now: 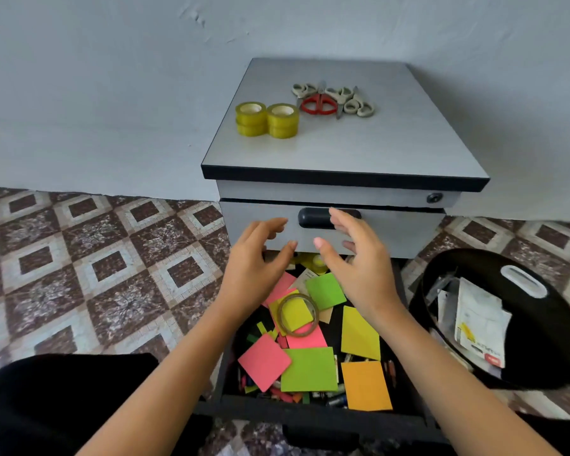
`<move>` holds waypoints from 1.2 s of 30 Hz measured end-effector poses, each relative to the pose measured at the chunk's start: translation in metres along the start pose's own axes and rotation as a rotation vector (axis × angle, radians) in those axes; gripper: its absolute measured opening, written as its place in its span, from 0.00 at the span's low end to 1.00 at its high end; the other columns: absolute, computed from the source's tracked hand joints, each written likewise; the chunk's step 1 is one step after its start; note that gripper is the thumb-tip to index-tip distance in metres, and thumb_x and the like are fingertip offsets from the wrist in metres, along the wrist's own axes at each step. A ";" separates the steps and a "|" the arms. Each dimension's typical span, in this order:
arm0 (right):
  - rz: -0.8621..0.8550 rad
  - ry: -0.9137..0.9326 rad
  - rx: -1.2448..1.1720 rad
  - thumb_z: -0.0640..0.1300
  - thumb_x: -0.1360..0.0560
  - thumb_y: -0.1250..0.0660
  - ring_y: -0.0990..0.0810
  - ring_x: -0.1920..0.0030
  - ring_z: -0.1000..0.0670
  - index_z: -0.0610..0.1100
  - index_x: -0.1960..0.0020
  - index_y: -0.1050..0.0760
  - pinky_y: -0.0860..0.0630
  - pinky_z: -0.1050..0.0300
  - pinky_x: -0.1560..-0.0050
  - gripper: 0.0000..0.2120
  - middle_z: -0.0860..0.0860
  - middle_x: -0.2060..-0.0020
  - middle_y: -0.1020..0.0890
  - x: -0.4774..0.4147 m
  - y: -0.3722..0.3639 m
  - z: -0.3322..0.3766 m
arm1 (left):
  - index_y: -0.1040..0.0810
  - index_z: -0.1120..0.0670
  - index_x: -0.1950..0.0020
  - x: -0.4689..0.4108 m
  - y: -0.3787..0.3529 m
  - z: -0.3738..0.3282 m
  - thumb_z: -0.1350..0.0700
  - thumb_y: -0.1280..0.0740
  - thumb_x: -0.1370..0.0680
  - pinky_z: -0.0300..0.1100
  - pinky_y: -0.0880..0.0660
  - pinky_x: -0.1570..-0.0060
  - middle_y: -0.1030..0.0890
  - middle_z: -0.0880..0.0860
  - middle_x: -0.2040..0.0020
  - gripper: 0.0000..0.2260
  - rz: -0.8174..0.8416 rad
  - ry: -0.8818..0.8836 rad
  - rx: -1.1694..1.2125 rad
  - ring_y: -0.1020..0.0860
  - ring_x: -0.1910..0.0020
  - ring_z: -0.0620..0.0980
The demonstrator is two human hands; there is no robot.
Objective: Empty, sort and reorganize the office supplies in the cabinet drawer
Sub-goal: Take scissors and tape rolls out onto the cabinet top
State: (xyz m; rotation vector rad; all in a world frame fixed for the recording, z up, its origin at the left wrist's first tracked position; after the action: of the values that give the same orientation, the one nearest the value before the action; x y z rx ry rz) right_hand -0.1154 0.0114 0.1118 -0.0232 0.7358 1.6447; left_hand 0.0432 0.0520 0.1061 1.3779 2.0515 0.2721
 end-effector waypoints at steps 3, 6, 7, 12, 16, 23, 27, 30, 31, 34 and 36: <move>0.025 -0.044 0.065 0.45 0.26 0.31 0.31 0.41 0.63 0.43 0.33 0.29 0.33 0.71 0.42 0.23 0.55 0.43 0.26 0.022 -0.005 -0.024 | 0.25 0.55 0.36 0.019 -0.018 0.018 0.56 0.32 0.24 0.28 0.31 0.48 0.26 0.46 0.47 0.17 0.081 0.082 -0.008 0.27 0.47 0.40; 0.058 -0.132 0.103 0.45 0.25 0.31 0.30 0.39 0.60 0.43 0.32 0.29 0.31 0.63 0.39 0.22 0.51 0.40 0.24 0.041 -0.012 -0.050 | 0.25 0.54 0.36 0.033 -0.036 0.035 0.56 0.32 0.24 0.33 0.32 0.46 0.25 0.47 0.45 0.16 0.166 0.159 -0.028 0.27 0.46 0.43; 0.073 -0.164 0.110 0.45 0.25 0.31 0.29 0.37 0.56 0.42 0.32 0.30 0.29 0.59 0.38 0.23 0.49 0.39 0.24 0.046 -0.015 -0.060 | 0.26 0.55 0.36 0.036 -0.042 0.041 0.56 0.33 0.24 0.33 0.32 0.46 0.25 0.48 0.45 0.16 0.189 0.181 -0.043 0.27 0.46 0.43; 0.108 -0.326 0.157 0.46 0.25 0.31 0.28 0.35 0.48 0.40 0.32 0.30 0.30 0.55 0.37 0.24 0.46 0.37 0.25 0.066 -0.033 -0.106 | 0.27 0.57 0.34 0.044 -0.072 0.073 0.55 0.33 0.23 0.32 0.35 0.48 0.25 0.52 0.42 0.18 0.263 0.310 -0.102 0.27 0.42 0.48; 0.126 -0.420 0.194 0.48 0.25 0.32 0.30 0.34 0.47 0.40 0.31 0.32 0.33 0.58 0.39 0.25 0.45 0.36 0.27 0.064 -0.050 -0.130 | 0.30 0.58 0.31 0.035 -0.093 0.093 0.54 0.33 0.23 0.33 0.36 0.46 0.28 0.55 0.37 0.21 0.280 0.399 -0.125 0.28 0.38 0.51; 0.096 -0.525 0.215 0.50 0.26 0.32 0.30 0.36 0.44 0.40 0.31 0.32 0.33 0.55 0.41 0.27 0.43 0.38 0.26 0.039 -0.084 -0.165 | 0.37 0.57 0.27 0.004 -0.121 0.121 0.53 0.33 0.24 0.38 0.36 0.39 0.34 0.57 0.30 0.27 0.256 0.502 -0.137 0.33 0.32 0.54; 0.121 -0.575 0.246 0.51 0.26 0.32 0.34 0.32 0.43 0.40 0.28 0.37 0.34 0.52 0.37 0.31 0.42 0.33 0.30 0.023 -0.097 -0.182 | 0.38 0.58 0.27 -0.003 -0.134 0.142 0.53 0.32 0.25 0.41 0.37 0.36 0.35 0.57 0.30 0.29 0.242 0.540 -0.160 0.35 0.31 0.55; 0.156 -0.604 0.326 0.53 0.25 0.33 0.36 0.31 0.42 0.41 0.26 0.40 0.34 0.51 0.37 0.33 0.41 0.31 0.33 0.014 -0.105 -0.194 | 0.38 0.58 0.27 -0.008 -0.143 0.158 0.52 0.31 0.25 0.42 0.37 0.35 0.36 0.58 0.30 0.31 0.226 0.561 -0.185 0.35 0.31 0.56; 0.159 -0.610 0.369 0.54 0.25 0.34 0.36 0.31 0.41 0.41 0.26 0.40 0.33 0.50 0.37 0.33 0.41 0.31 0.33 0.011 -0.107 -0.197 | 0.38 0.58 0.27 -0.010 -0.146 0.162 0.52 0.30 0.26 0.43 0.37 0.34 0.36 0.58 0.30 0.31 0.221 0.559 -0.196 0.35 0.31 0.56; 0.133 -0.632 0.450 0.58 0.26 0.35 0.34 0.32 0.40 0.41 0.26 0.40 0.30 0.48 0.41 0.35 0.41 0.32 0.32 0.004 -0.112 -0.205 | 0.38 0.56 0.26 -0.017 -0.154 0.174 0.48 0.29 0.27 0.46 0.35 0.32 0.36 0.58 0.30 0.33 0.215 0.548 -0.230 0.35 0.31 0.57; 0.137 -0.656 0.485 0.60 0.26 0.35 0.33 0.33 0.40 0.42 0.26 0.41 0.28 0.48 0.44 0.37 0.41 0.32 0.33 -0.001 -0.116 -0.207 | 0.38 0.56 0.27 -0.021 -0.159 0.180 0.46 0.29 0.28 0.48 0.34 0.33 0.36 0.59 0.31 0.35 0.205 0.574 -0.243 0.34 0.31 0.58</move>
State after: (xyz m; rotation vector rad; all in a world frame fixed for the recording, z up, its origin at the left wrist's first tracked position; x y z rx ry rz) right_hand -0.0908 -0.0840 -0.1037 0.8861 0.6068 1.4324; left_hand 0.0383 -0.0659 -0.1039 1.4700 2.2146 1.0756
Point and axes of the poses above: each hand's wrist, its own x-axis away from the middle knuckle, its own y-axis out of the back of the hand, z = x × y, the point moved 1 cm from there along -x, towards the middle knuckle
